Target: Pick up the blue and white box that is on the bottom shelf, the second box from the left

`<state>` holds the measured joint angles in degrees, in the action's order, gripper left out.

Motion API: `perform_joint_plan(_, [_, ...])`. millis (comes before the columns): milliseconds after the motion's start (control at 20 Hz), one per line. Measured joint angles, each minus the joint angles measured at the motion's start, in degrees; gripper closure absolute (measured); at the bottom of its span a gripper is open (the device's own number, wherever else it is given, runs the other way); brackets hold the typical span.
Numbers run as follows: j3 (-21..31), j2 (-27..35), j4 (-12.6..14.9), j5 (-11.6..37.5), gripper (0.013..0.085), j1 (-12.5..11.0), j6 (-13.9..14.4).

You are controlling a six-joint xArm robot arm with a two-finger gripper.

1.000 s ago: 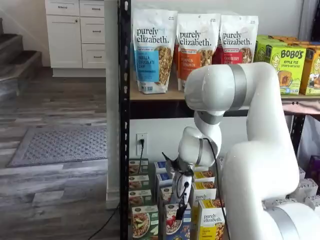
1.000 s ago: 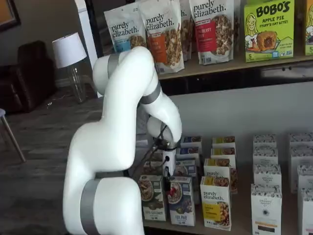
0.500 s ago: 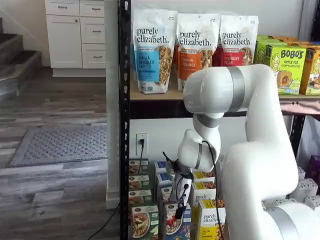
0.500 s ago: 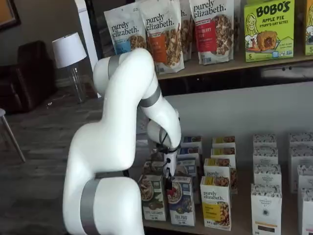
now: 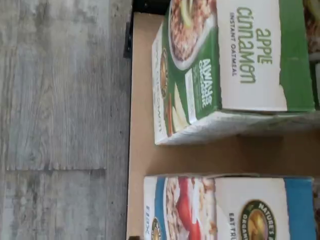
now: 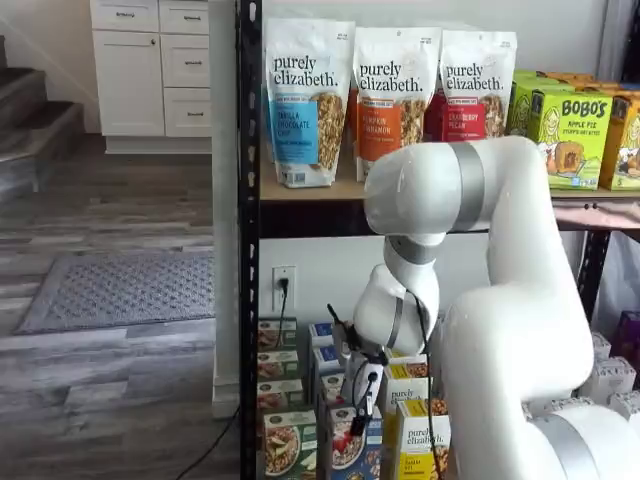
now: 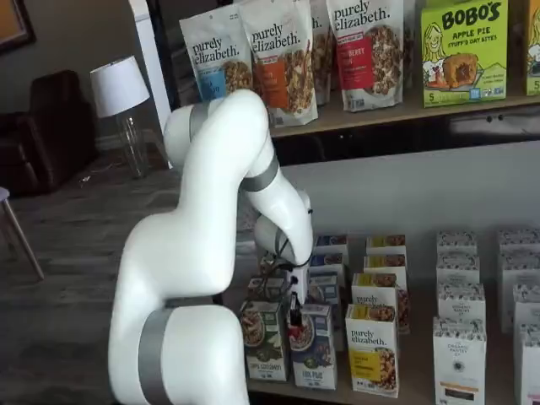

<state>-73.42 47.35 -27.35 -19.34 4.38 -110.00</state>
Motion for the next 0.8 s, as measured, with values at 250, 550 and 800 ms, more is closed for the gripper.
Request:
perform_joint_plan(250, [-2.1,1.9,-0.2,0.0,0.0130,-0.4,-0.5])
perform_joint_plan(550, [-5.4,4.6,1.4,-0.3,0.0130,-0.9,0.6])
perform_joint_plan(800, [-8.4,7.0,4.9,-1.2,0.0130,-1.1,3.6])
